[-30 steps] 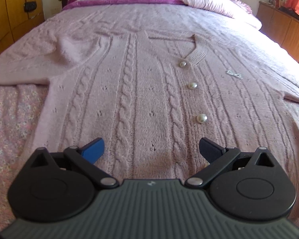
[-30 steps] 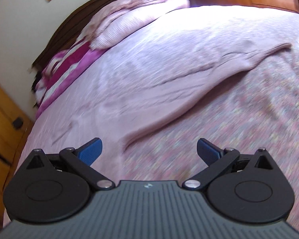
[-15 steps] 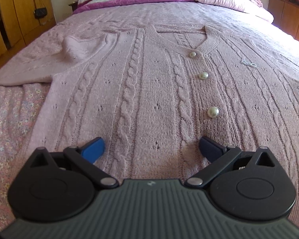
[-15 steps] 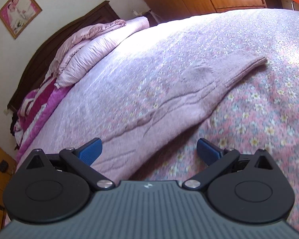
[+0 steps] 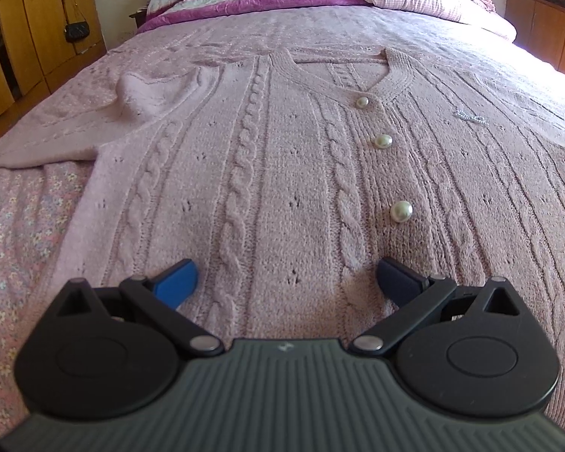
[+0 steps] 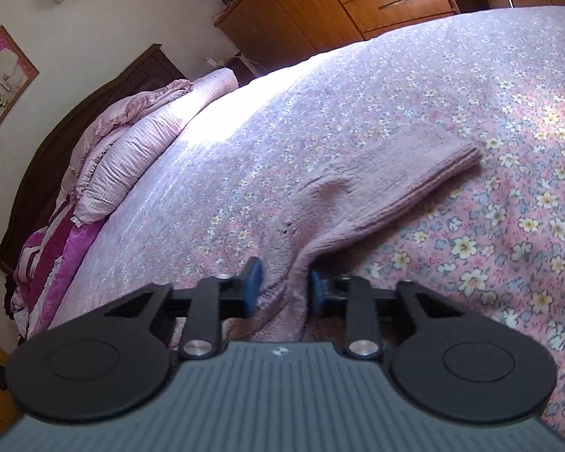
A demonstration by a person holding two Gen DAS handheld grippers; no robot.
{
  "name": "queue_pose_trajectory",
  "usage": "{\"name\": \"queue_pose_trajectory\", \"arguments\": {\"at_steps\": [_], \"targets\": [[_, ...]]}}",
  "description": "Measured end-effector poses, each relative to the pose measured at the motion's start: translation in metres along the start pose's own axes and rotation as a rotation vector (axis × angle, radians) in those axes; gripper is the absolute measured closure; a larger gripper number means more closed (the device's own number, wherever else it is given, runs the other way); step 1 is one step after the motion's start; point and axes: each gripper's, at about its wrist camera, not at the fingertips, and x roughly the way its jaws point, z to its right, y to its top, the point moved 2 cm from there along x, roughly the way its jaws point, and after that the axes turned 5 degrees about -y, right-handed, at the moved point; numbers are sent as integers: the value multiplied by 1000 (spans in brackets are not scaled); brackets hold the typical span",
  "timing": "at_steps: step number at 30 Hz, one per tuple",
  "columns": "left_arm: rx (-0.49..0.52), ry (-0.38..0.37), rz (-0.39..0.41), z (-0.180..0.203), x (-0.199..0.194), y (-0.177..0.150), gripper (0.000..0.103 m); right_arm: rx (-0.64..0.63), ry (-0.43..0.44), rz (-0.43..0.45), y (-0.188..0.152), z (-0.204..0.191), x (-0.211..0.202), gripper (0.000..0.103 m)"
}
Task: Fold small clothes
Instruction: 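Carry the held sleeve with the right gripper across the cardigan body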
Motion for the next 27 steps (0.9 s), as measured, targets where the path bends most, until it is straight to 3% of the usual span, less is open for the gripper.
{"name": "queue_pose_trajectory", "arguments": {"at_steps": [2,9,17,22,27], "targets": [[2,-1,1,0,0,0,0,6,25,-8,1,5,-1,87],[7,-7,6,-1,-1,-1,0,-57,119,60,1,-6,-44,89],[14,-36,-7,-5,-2,4,0,-112,234,79,-9,-49,-106,89],[1,-66,-26,-10,-6,11,0,-73,277,45,-22,-75,-133,89],[-30,-105,-21,-20,-17,20,0,-135,295,50,-37,-114,-159,89]]}}
